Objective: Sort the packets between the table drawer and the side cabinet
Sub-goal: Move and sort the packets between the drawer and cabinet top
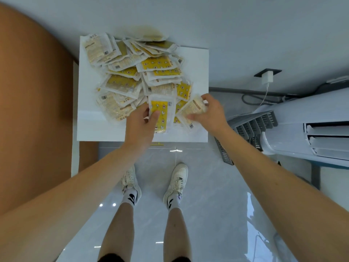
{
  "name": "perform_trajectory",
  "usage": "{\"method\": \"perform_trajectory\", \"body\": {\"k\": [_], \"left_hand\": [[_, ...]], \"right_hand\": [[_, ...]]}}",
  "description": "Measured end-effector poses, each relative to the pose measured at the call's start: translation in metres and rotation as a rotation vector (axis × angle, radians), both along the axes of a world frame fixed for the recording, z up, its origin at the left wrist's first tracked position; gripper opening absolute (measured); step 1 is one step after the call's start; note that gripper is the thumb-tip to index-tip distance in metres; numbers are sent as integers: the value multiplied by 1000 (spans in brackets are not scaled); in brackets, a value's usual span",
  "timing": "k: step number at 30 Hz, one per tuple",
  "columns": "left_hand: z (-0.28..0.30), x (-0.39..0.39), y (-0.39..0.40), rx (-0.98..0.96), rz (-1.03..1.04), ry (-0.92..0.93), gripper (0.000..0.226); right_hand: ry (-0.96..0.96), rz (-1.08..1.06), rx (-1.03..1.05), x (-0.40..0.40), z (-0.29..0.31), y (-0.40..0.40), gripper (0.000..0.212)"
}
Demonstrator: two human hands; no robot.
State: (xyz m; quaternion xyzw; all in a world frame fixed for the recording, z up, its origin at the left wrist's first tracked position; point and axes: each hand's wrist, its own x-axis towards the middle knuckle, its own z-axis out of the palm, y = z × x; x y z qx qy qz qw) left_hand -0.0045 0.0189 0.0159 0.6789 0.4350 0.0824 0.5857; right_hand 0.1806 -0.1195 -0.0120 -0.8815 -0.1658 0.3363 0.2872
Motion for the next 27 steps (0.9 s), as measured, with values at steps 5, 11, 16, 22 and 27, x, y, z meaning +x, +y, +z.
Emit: {"method": "perform_trajectory", "body": {"k": [5, 11, 16, 22, 27], "left_hand": [[83, -11, 19, -86, 115, -73, 10], [238, -55, 39, -104, 241, -108, 7], [360, -96, 29, -81, 414, -151, 9], [449, -151, -12, -70, 655, -271, 14], [490, -218, -58, -70, 940, -331, 14]], "right_hand": [[112, -162, 157, -13, 87, 2, 71], [145, -39, 276, -46, 249, 30, 50], [157, 120, 399, -73, 376, 55, 67], [332, 317, 495, -112, 462, 58, 45], [453, 518, 484, -176, 502, 64, 33]]}}
